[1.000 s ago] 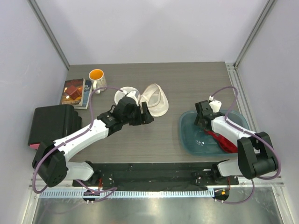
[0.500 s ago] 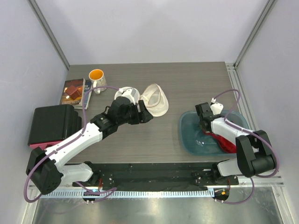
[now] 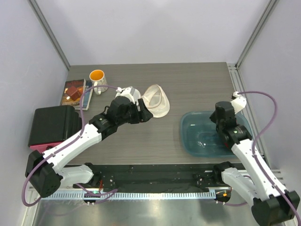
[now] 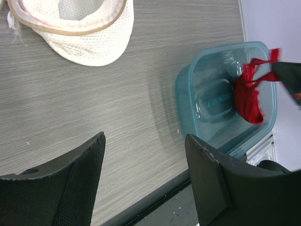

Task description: Place the bra in the laundry bag and zip it closed

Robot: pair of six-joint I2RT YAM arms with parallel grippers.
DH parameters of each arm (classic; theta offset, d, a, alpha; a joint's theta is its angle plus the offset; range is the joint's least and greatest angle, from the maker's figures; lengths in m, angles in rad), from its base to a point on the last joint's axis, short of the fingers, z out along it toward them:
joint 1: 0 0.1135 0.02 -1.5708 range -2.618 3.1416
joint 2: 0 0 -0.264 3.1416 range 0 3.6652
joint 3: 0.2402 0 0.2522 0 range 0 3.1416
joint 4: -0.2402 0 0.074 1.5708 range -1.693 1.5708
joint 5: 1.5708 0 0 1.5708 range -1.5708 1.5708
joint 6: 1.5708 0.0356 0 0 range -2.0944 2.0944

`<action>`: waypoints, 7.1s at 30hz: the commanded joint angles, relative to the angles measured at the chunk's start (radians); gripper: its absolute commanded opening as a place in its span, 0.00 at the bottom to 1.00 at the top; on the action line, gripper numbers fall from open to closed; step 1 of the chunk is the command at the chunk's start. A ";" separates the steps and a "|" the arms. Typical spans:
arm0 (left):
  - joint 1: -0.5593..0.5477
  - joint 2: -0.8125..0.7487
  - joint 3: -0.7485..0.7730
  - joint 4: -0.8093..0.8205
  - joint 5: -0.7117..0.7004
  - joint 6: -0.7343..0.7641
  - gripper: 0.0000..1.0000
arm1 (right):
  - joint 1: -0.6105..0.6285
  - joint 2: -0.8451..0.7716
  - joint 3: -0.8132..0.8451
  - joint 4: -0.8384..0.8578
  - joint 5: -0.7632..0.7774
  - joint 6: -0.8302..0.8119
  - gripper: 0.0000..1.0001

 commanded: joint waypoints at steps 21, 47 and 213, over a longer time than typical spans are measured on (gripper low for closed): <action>-0.003 -0.274 0.108 -0.184 -0.330 0.054 0.73 | 0.292 0.144 0.768 -0.160 -0.595 -0.166 0.01; -0.001 -0.432 0.102 -0.373 -0.409 0.082 0.77 | 0.756 0.462 0.482 0.098 -0.400 -0.130 0.01; -0.185 -0.528 -0.572 -0.009 -0.278 -0.458 0.92 | 0.820 0.128 -0.149 0.255 -0.280 0.258 0.84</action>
